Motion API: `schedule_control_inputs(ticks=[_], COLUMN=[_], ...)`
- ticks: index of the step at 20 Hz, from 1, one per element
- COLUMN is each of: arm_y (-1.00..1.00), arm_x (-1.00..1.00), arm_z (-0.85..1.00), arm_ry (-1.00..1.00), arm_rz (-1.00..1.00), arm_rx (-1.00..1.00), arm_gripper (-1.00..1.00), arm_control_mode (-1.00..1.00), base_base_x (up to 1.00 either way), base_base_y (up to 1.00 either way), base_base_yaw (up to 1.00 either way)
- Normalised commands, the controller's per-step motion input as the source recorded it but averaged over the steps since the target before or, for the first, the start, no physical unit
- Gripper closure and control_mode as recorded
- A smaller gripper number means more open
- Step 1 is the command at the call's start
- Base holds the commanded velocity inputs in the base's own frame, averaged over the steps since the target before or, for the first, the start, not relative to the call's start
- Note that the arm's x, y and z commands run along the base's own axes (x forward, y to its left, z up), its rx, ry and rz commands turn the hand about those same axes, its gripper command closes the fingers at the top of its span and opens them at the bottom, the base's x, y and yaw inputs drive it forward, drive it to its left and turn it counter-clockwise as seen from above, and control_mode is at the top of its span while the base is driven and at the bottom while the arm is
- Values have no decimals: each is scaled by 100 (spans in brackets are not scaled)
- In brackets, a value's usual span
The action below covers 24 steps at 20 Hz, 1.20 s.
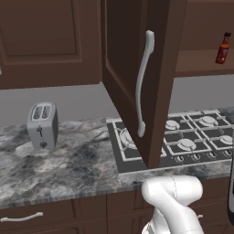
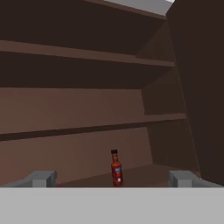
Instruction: Pick the chicken drumstick from the plate and place it on the cutting board. Then pick the condiment bottle from the cabinet and place it next to the cutting board.
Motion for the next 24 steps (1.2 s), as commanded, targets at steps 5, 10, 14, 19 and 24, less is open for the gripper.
schedule_control_inputs(ticks=[5, 10, 14, 19, 24], arm_y=[0, 0, 0, 0, -10], arm_x=[4, 18, 23, 22, 9], arm_z=[0, -4, -3, 0, 0], arm_ry=[7, 9, 10, 4, 0], arm_rz=[0, 1, 2, 1, 0], arm_rx=[0, 0, 0, 0, 0], arm_gripper=[-100, -100, -100, -100, -100], arm_control_mode=[-100, -100, -100, -100, -100], base_base_x=[0, 0, 0, 0, 0], base_base_y=[0, 0, 0, 0, 0], base_base_yaw=[0, 0, 0, 0, 0])
